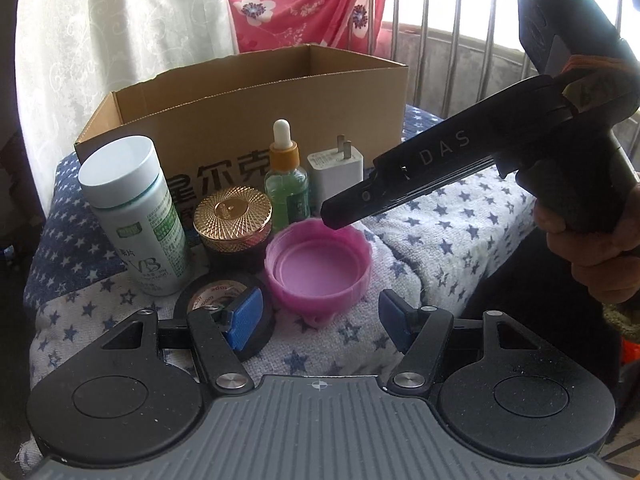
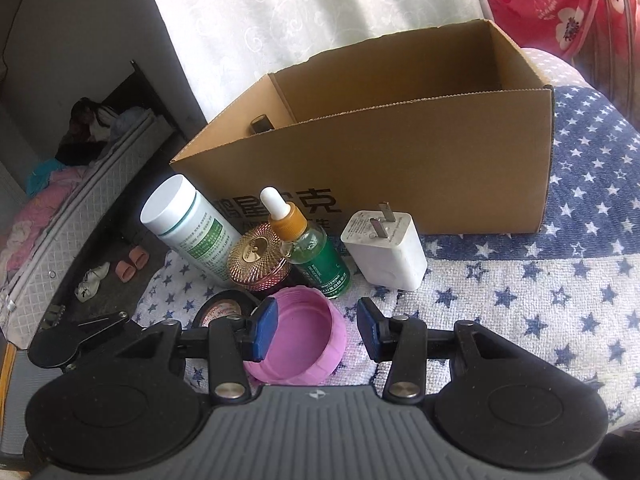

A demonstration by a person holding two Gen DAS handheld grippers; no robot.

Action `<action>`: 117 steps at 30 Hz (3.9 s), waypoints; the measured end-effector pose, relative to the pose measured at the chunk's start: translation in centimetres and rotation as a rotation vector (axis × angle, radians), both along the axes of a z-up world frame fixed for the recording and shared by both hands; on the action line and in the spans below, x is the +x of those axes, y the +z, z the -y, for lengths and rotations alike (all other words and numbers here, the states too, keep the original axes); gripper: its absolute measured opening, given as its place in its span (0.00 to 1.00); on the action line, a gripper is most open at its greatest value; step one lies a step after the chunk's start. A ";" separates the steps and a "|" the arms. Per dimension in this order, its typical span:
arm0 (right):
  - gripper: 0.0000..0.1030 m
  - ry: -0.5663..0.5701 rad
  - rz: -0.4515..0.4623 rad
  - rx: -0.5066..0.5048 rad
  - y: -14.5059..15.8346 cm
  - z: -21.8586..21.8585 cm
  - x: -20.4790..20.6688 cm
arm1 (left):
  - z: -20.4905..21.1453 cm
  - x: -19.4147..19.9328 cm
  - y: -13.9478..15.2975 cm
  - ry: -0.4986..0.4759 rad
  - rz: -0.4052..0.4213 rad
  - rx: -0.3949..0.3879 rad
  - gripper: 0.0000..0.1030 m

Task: Organize rigid objects
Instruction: 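Grasp the pink cap by its rim with the right tool, then carry the pink cap into the box and lower it with the right tool, then grasp the black electrical tape roll on the bedspread with the right tool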

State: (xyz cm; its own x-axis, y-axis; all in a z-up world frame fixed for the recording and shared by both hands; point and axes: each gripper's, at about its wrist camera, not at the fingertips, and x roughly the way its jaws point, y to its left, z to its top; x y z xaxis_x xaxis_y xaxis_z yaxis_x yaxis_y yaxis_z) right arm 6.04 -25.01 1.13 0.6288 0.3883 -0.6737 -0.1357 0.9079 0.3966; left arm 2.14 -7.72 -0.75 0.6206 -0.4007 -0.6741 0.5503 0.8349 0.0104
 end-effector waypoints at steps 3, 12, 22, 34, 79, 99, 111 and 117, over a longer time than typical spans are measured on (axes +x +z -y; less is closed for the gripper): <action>0.43 0.005 0.003 -0.003 -0.4 -0.3 0.0 | 0.0 -0.1 -0.2 -0.012 -0.009 -0.010 0.59; 0.37 0.016 0.008 -0.038 -1.2 -0.6 0.2 | 1.3 0.0 -0.3 0.010 0.002 0.038 0.54; 0.20 -0.002 -0.002 -0.027 -2.3 0.1 0.6 | 2.1 0.6 -0.5 0.062 -0.011 0.074 0.54; 0.13 -0.021 0.017 -0.045 -1.8 -0.1 -0.5 | 2.1 -0.2 -0.3 0.079 0.012 0.058 0.49; 0.13 0.205 -0.334 -0.057 2.1 -3.9 25.3 | -2.5 20.5 6.7 0.101 -0.165 0.113 0.48; 0.16 0.091 0.061 0.239 11.0 4.6 8.9 | -7.0 8.2 12.2 0.173 0.075 -0.060 0.58; 0.23 0.111 -0.027 0.254 0.1 -0.3 2.1 | -6.1 0.7 3.8 0.204 0.016 -0.088 0.59; 0.23 0.121 -0.078 0.157 -2.7 -3.7 1.5 | -4.2 0.0 1.3 0.178 0.002 -0.020 0.59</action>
State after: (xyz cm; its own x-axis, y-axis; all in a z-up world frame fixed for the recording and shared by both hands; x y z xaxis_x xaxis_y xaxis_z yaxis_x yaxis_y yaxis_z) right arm 7.58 -21.36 -1.53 0.5193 0.5621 -0.6437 -0.2036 0.8129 0.5456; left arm 2.13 -3.55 0.60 0.6844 -0.2975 -0.6656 0.3937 0.9192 -0.0060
